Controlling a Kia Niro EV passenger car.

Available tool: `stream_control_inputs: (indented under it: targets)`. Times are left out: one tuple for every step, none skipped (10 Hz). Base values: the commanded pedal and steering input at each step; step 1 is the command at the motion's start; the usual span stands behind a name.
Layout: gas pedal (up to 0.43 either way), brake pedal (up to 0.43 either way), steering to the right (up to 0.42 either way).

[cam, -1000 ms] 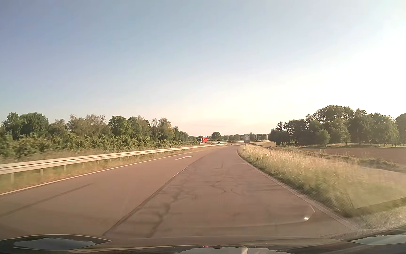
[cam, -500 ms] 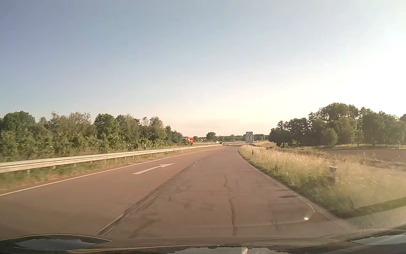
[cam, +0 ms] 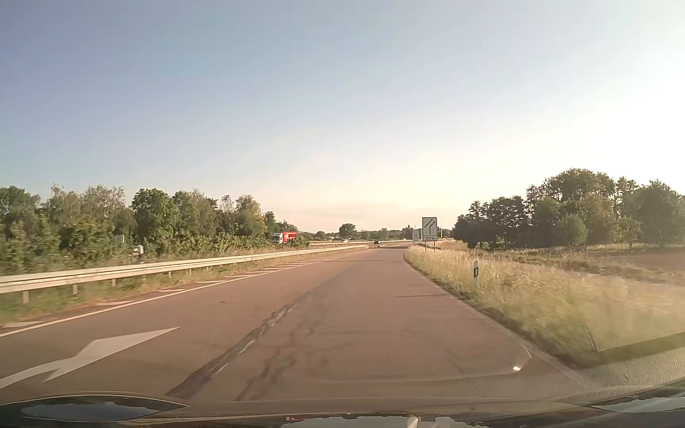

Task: Follow the waypoints while adhering to traffic rules and regulations

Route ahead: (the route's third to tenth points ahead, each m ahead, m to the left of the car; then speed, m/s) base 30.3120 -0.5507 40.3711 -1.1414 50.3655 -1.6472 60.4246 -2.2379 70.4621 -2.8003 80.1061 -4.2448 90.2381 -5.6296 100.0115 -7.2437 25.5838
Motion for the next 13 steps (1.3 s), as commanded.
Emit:
stream_control_inputs:
  targets:
    - [0.150, 0.000, 0.009]
    - [0.150, 0.000, 0.010]
    - [0.150, 0.000, 0.010]
    - [0.150, 0.000, 0.011]
    - [0.150, 0.000, 0.011]
    - [0.150, 0.000, 0.011]
    - [0.150, 0.000, 0.011]
    - [0.150, 0.000, 0.011]
    - [0.150, 0.000, 0.011]
    - [0.150, 0.000, 0.011]
    - [0.150, 0.000, 0.011]
    - [0.150, 0.000, 0.011]
    - [0.150, 0.000, 0.011]
